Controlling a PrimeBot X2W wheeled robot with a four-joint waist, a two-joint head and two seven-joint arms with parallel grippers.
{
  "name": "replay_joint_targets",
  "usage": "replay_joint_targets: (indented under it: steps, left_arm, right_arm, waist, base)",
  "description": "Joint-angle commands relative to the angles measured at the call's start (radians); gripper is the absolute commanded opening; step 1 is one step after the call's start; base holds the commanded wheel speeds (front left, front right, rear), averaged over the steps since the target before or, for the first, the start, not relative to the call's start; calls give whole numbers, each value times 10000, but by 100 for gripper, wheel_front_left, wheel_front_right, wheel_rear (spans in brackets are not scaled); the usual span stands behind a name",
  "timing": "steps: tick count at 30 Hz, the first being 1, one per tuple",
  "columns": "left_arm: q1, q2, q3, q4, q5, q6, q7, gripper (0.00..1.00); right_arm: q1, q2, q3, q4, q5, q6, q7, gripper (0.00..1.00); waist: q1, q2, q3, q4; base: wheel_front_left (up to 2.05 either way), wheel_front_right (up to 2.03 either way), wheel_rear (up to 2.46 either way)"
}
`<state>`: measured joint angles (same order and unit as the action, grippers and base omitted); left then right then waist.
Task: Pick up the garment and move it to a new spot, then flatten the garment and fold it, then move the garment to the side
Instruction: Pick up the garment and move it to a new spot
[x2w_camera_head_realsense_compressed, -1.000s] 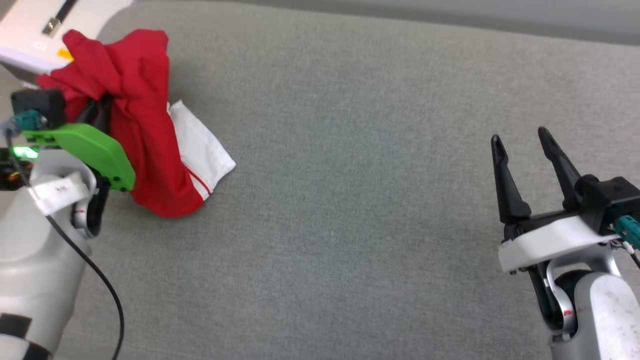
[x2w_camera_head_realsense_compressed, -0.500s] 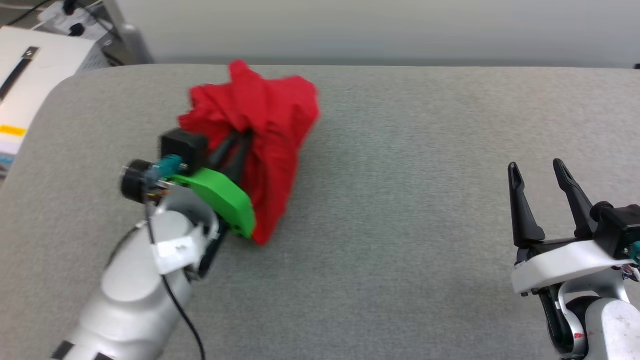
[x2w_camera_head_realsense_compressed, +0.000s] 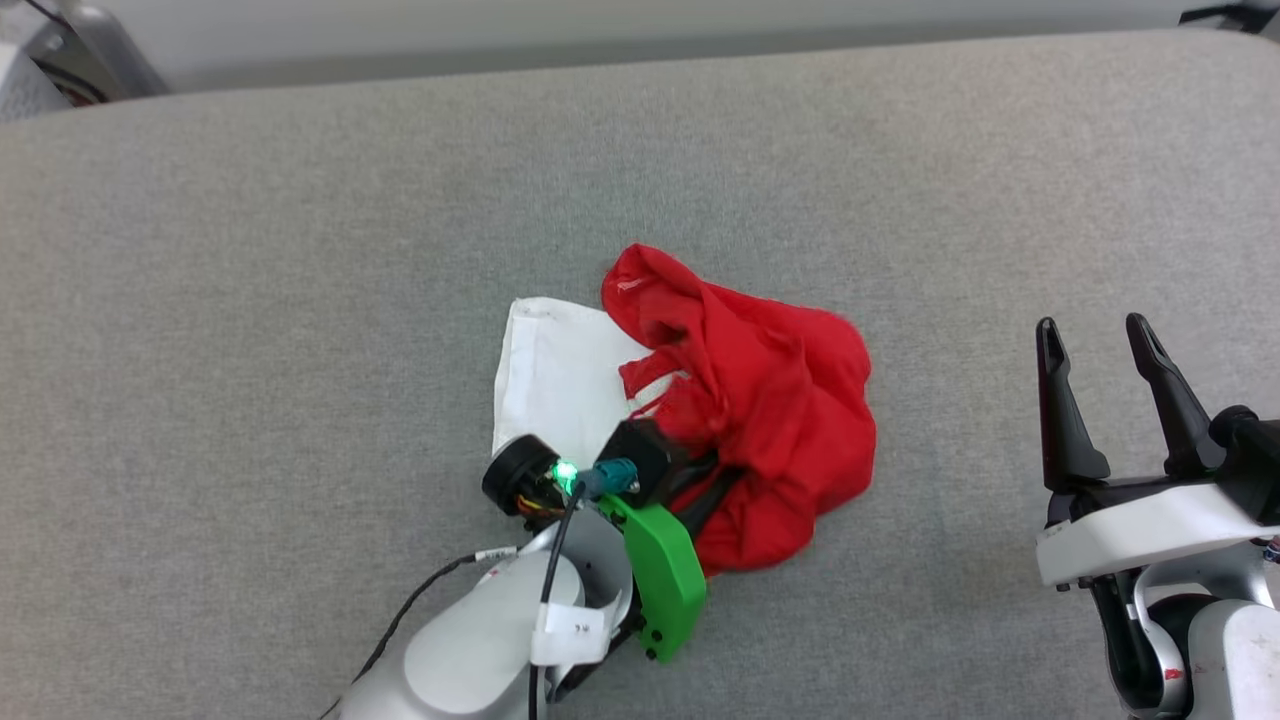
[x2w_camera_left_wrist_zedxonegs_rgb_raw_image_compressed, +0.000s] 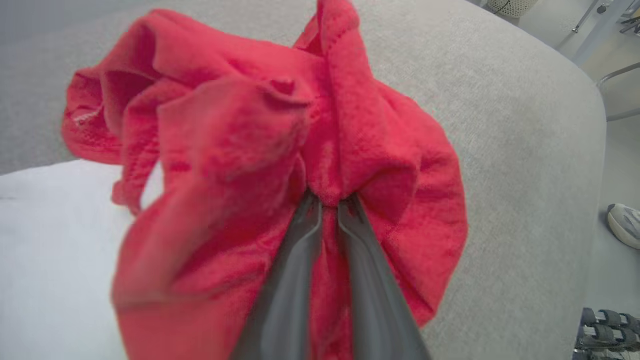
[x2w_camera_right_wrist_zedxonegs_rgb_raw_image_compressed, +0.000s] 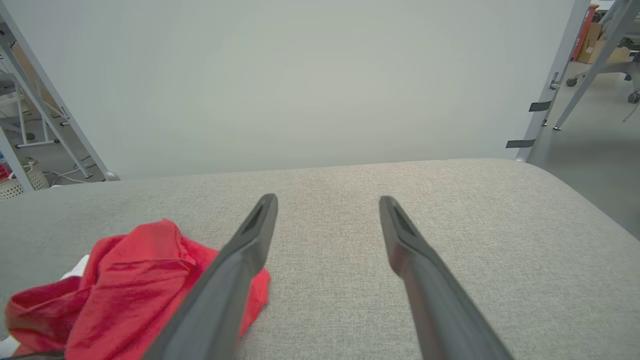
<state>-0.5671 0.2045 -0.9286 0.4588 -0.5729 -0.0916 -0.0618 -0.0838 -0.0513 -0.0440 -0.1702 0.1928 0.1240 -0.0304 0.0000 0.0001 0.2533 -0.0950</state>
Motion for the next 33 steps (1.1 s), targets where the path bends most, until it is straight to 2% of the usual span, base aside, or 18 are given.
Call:
replay_joint_targets:
  steps: [1, 2, 3, 4, 5, 13, 23, 27, 33]
  left_arm:
    - [126, 12, -84, 136, 190, -44, -32, 0]
    - [110, -8, -185, 221, 269, -64, -81, 0]
    - [97, -37, -230, 264, 321, -63, -152, 33]
    - [70, -72, -255, 293, 414, -8, -317, 54]
    - [61, -98, -272, 308, 488, 44, -459, 100]
    - [503, -202, 154, -195, 699, 852, -1752, 100]
    - [1689, 158, 2097, -1967, 474, 2053, -1994, 100]
    - [2139, 323, 2987, -2411, 585, 2329, -1996, 100]
    - [2811, 496, 4194, -2730, 732, 2508, -1998, 100]
  right_arm:
    - [-140, 9, 25, -39, 49, 67, -81, 100]
    - [-187, 9, 39, -27, 36, 67, -94, 100]
    - [-221, 10, 54, -19, 18, 67, -100, 100]
    - [-253, 10, 61, -7, 0, 67, -107, 100]
    - [-268, 10, 68, 13, -22, 67, -108, 100]
    - [-22, 10, 125, 326, -105, 67, -51, 100]
    - [632, 10, 79, 238, -185, 67, 286, 100]
    - [851, 10, 71, 155, -193, 67, 419, 100]
    - [1172, 10, 35, 40, -201, 67, 549, 100]
  waist:
    - [0, -1, 487, -57]
    - [0, -1, 515, -26]
    - [0, -1, 522, 2]
    - [0, -1, 504, 52]
    - [0, -1, 460, 96]
    - [0, -1, -556, 473]
    - [0, -1, -1534, 929]
    - [0, -1, -1680, 1065]
    - [0, -1, -1842, 1185]
  base:
    - [0, 0, 0]
    - [0, 0, 0]
    - [0, 0, 0]
    - [0, 0, 0]
    - [0, 0, 0]
    - [0, 0, 0]
    - [0, 0, 0]
    - [0, 0, 0]
    - [0, 0, 0]
